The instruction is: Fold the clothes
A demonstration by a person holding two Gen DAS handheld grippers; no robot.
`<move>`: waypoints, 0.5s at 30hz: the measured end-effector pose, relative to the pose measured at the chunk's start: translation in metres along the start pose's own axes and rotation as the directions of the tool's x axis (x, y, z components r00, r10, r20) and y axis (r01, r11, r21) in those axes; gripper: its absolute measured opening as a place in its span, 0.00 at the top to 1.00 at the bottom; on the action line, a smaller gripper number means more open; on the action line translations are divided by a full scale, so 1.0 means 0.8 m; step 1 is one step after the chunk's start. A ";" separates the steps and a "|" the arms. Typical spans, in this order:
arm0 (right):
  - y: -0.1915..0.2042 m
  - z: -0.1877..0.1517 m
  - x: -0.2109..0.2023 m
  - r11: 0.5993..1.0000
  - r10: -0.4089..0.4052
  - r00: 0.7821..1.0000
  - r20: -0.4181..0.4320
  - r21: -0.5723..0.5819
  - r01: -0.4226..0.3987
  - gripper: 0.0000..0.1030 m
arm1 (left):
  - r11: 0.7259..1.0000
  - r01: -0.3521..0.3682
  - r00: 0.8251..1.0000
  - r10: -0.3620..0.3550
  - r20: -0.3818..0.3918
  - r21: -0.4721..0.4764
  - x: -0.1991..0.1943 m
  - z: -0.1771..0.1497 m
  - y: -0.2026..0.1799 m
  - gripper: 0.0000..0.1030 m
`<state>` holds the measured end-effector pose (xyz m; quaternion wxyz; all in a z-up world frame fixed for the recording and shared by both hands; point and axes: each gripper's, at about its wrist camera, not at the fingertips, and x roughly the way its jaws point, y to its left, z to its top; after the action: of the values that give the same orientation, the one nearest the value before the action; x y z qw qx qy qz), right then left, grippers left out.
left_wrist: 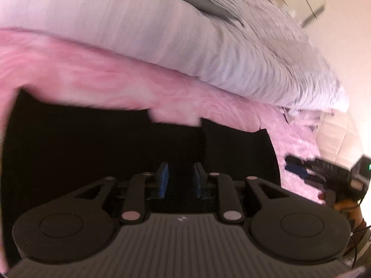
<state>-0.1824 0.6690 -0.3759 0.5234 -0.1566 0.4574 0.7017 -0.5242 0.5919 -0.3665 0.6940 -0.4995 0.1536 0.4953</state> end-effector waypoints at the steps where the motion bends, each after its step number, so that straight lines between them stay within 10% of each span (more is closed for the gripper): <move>1: 0.005 -0.005 -0.008 1.000 -0.006 1.000 -0.025 -0.021 0.005 0.55 | 1.000 -0.008 1.000 0.008 0.008 -0.024 -0.020 -0.008 0.010 0.81; 10: 0.032 -0.142 -0.063 0.950 0.067 0.920 -0.387 -0.255 -0.177 0.59 | 0.998 -0.053 0.993 0.057 -0.102 0.040 -0.085 -0.124 0.051 0.82; 15: 0.034 -0.139 -0.057 0.929 -0.026 0.972 -0.233 -0.365 -0.063 0.64 | 0.995 -0.099 0.995 0.099 0.033 0.011 -0.069 -0.095 0.086 0.97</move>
<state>-0.2169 0.5518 -0.3905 0.4203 -0.3294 0.3767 0.7570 -0.5859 0.4989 -0.3989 0.6742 -0.4787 0.1702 0.5360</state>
